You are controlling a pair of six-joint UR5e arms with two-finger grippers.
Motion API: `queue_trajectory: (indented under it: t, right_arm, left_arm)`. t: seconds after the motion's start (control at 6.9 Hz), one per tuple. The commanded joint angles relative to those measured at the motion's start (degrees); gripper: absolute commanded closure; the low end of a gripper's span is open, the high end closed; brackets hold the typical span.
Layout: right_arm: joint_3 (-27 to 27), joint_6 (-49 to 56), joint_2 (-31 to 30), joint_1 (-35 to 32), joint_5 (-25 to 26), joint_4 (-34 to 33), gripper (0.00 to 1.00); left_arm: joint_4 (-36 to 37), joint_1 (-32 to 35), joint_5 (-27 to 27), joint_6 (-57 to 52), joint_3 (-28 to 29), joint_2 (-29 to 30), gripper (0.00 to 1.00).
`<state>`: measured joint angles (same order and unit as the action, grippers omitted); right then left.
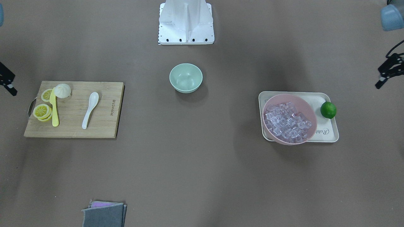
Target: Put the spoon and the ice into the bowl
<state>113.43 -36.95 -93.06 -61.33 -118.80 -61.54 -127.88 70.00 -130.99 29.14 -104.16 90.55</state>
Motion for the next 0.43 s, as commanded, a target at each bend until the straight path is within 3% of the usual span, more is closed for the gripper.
queue_trajectory:
  t: [0.0, 0.29]
  right_arm:
    - [1.18, -10.99, 3.57, 10.04, 9.59, -0.50, 0.00]
    - [1.18, -18.13, 6.30, 16.56, 15.85, -0.68, 0.00]
  left_arm:
    - [-0.97, -8.87, 5.17, 9.24, -0.07, 4.70, 0.01]
    - [-0.79, -17.48, 14.13, 15.92, 0.45, 9.09, 0.01]
